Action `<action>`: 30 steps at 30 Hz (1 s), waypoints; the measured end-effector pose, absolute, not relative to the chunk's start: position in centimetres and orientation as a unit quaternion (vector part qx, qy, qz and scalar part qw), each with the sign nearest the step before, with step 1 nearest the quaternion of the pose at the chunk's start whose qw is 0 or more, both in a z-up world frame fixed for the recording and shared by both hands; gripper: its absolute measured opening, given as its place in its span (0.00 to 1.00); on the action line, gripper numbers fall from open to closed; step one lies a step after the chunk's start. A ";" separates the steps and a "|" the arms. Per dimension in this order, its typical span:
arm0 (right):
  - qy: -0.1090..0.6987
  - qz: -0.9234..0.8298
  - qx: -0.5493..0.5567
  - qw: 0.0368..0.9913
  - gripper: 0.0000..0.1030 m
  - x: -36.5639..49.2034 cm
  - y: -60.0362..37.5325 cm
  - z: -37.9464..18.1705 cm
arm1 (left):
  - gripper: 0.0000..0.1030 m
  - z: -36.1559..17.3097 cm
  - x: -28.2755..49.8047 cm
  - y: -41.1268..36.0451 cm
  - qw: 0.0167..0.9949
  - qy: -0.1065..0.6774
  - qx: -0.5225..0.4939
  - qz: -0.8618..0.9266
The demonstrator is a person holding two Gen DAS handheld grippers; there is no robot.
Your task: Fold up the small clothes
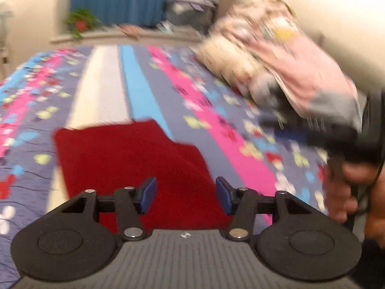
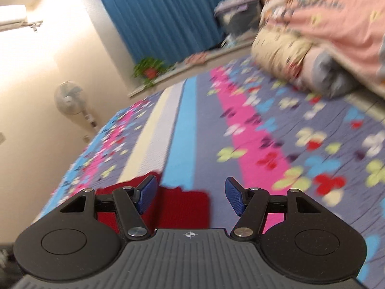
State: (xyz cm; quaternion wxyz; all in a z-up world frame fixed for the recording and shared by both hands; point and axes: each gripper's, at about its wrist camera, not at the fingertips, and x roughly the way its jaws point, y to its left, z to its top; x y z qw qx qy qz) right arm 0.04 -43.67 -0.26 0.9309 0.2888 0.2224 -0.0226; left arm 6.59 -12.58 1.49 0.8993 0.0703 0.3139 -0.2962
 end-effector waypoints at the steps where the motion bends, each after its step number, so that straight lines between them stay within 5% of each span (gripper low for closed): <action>1: 0.231 -0.008 0.292 0.928 0.63 0.4 -43.3 -0.4 | 0.37 1.1 7.2 -11.6 0.908 0.311 0.073 -0.270; 3: 0.252 0.023 0.288 0.924 0.63 1.3 -42.2 -0.9 | 0.25 -2.0 8.7 -10.7 0.904 0.359 0.102 -0.208; 5: 0.283 0.061 0.291 0.912 0.63 2.4 -40.9 -1.8 | 0.24 -7.2 9.9 -10.7 0.854 0.466 0.134 -0.190; 8: 0.358 0.092 0.273 0.888 0.63 4.2 -38.8 -3.9 | 0.25 -8.5 8.8 -11.6 0.848 0.441 0.206 -0.210; 12: 0.450 0.082 0.180 0.871 0.58 5.6 -35.9 -6.9 | 0.47 -6.1 10.1 -10.0 0.843 0.463 0.151 -0.230; 13: 0.451 0.086 0.174 0.871 0.49 5.7 -35.5 -7.2 | 0.52 -5.3 10.3 -9.6 0.845 0.456 0.152 -0.235; 17: 0.454 0.093 0.164 0.871 0.21 5.6 -35.3 -7.4 | 0.61 -3.0 10.3 -7.6 0.857 0.424 0.168 -0.242; 20: 0.461 0.096 0.153 0.869 0.18 5.3 -35.1 -7.0 | 0.64 -1.3 10.7 -6.4 0.864 0.407 0.158 -0.252; 24: 0.427 0.101 0.119 0.891 0.24 4.2 -34.4 -5.3 | 0.78 -0.8 12.5 -4.3 0.878 0.387 0.111 -0.260; 30: 0.365 0.083 0.171 0.911 0.58 4.3 -35.6 -4.3 | 0.89 -2.1 16.8 -1.5 0.892 0.375 0.002 -0.251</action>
